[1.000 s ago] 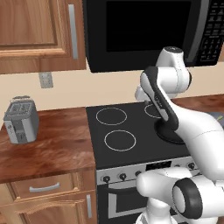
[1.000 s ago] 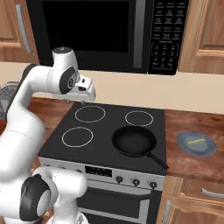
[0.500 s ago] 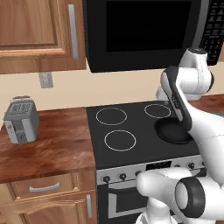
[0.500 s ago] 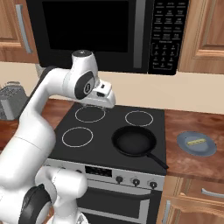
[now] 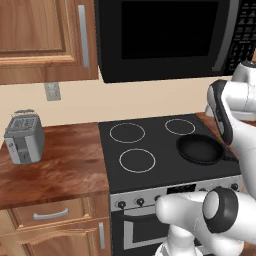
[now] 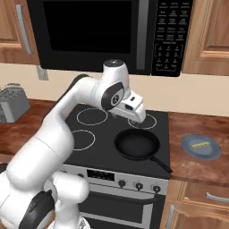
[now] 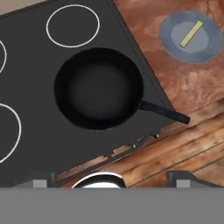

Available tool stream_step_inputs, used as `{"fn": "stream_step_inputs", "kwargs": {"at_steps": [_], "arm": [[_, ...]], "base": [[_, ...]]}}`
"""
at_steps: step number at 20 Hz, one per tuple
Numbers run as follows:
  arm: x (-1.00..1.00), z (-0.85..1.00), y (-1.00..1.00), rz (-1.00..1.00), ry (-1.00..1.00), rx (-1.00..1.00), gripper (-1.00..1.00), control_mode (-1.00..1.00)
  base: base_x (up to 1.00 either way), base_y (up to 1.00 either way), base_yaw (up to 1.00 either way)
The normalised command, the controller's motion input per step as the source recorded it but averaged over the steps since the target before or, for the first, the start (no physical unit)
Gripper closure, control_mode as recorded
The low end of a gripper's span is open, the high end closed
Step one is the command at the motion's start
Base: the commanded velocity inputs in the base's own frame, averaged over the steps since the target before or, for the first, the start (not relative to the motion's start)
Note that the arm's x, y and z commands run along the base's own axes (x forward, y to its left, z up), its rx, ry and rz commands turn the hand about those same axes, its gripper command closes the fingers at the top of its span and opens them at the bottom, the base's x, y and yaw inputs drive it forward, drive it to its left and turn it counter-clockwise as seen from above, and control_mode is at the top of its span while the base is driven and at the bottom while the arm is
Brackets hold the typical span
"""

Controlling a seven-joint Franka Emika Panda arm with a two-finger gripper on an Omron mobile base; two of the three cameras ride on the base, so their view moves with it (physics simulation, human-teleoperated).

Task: Pick up the butter stick and place it in the pan. Then turn on the burner for the pan.

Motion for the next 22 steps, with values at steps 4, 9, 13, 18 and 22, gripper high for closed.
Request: {"fn": "stream_step_inputs", "kwargs": {"at_steps": [4,9,13,18,22], "arm": [[0.00,-0.19,-0.97,-0.29,0.06,0.00,-1.00,-1.00],[0.00,-0.12,-0.90,-0.35,0.11,0.00,-1.00,-1.00],[0.00,-0.08,-0.76,-0.39,0.10,0.01,-1.00,-1.00],[0.04,-0.09,-0.67,-0.37,0.07,0.04,-1.00,-1.00],[0.29,-0.15,-0.49,-0.23,0.01,0.09,-1.00,-1.00]], "base": [[0.00,0.00,0.00],[0.00,0.00,0.00],[0.00,0.00,0.00],[0.00,0.00,0.00],[0.00,0.00,0.00]]}}
